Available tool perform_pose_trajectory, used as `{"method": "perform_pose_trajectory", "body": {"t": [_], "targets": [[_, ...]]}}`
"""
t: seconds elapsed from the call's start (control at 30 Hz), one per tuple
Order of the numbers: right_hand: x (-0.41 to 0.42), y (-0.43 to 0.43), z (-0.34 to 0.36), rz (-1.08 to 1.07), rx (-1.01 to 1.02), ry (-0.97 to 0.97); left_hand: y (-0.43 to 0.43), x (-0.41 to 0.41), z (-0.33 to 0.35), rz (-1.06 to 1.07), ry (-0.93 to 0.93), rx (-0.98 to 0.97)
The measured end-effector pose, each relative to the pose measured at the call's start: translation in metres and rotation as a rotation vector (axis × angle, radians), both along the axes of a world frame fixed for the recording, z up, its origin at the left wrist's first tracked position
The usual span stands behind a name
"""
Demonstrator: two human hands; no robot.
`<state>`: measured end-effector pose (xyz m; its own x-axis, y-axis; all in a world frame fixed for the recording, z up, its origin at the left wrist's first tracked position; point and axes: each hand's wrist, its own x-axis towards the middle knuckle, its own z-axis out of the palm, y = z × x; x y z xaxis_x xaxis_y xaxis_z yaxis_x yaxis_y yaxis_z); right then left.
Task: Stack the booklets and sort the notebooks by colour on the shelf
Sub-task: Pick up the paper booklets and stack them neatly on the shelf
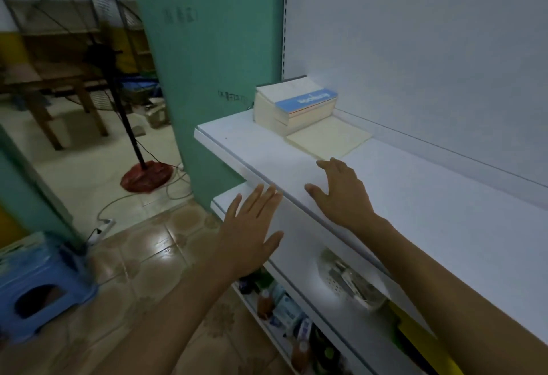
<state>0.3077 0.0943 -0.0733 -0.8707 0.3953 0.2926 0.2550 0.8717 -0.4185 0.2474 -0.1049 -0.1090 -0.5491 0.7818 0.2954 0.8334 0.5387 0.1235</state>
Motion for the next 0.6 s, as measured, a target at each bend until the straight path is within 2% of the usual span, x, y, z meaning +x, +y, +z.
{"method": "perform_pose_trajectory", "body": {"t": [0.13, 0.23, 0.33, 0.6], "targets": [[-0.097, 0.041, 0.01, -0.051, 0.062, -0.024, 0.017, -0.055, 0.014, -0.074, -0.058, 0.031], [-0.148, 0.075, 0.006, -0.137, 0.128, -0.172, 0.039, -0.091, 0.026, -0.118, -0.102, 0.087], [-0.165, 0.093, -0.018, -0.166, 0.121, -0.335, 0.061, -0.126, 0.028, -0.155, -0.183, 0.113], [-0.172, 0.099, -0.031, -0.189, 0.174, -0.341, 0.114, -0.179, 0.021, -0.117, -0.393, 0.324]]}}
